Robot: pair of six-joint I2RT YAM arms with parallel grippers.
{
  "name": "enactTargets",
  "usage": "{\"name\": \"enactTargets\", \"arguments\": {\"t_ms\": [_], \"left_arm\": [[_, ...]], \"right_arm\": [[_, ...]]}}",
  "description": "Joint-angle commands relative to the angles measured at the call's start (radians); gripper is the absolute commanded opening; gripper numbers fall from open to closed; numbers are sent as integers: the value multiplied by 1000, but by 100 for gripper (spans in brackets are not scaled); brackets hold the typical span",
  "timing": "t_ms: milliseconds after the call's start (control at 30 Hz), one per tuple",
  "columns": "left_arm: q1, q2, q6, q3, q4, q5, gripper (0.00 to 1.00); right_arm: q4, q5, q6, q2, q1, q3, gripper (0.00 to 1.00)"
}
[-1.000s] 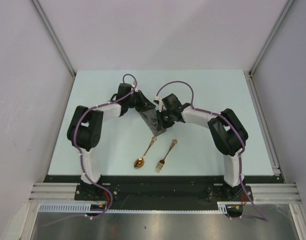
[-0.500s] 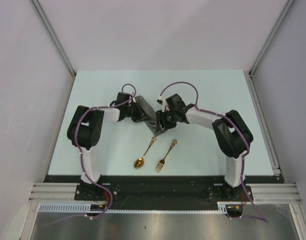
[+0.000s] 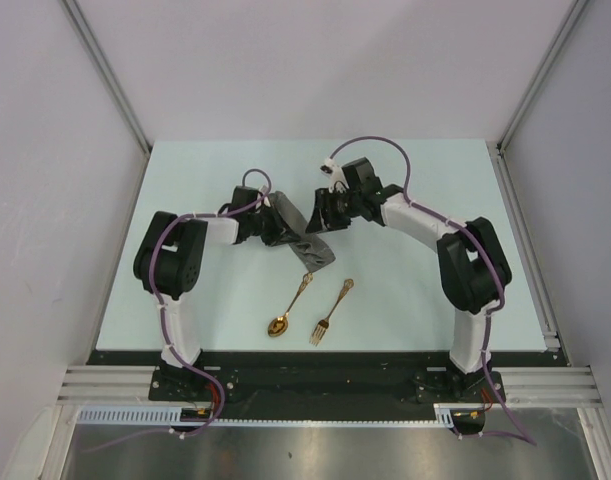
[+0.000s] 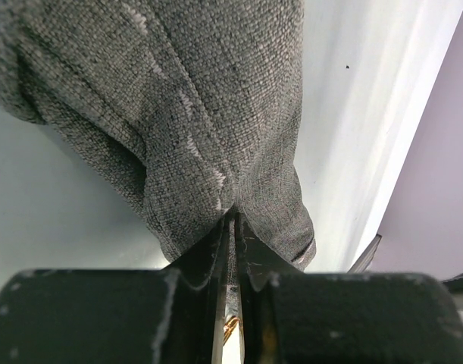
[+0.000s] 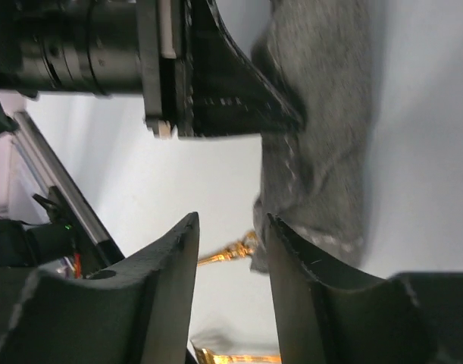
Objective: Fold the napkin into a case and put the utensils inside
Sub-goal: Stuff the top corner of the smaller-rectangle-folded napkin into the folded napkin.
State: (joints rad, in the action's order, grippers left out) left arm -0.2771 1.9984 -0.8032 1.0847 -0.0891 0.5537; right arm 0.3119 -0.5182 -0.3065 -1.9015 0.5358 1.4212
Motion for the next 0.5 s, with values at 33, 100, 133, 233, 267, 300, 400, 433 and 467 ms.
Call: {"name": "enactTargets", "arguments": {"t_ms": [33,100,133,233,267,300,400,433,467], "left_arm": [[12,-1,15,-19,-15,-5,11],[12,-1,12,-19,-20,-2,12],[10,-1,10,-20,-24,2,12],[12,-6,6,-19,-32,5,12],[12,-6,6,-13,-32,6,13],[12,-7,7,-8,-34,5,14],[10,-21,7,9,-41,14,20],[10,-26,4,23,-41,14,22],[12,-41,1,32,-47,20,25]], "right_arm": [[-95,-120,-103,-151,6,105,33],[-118,-129,-130,-183,3,105,27],[-147,-138,-140,-189,1,96,22],[-169,-163,-151,-206,3,73,18],[-175,-164,-151,-206,4,59,17],[-183,-164,-151,-205,6,39,15],[-226,-158,-151,-196,7,-43,13],[-247,-152,-151,-195,6,-63,13],[-252,-151,-151,-197,3,-89,13]]}}
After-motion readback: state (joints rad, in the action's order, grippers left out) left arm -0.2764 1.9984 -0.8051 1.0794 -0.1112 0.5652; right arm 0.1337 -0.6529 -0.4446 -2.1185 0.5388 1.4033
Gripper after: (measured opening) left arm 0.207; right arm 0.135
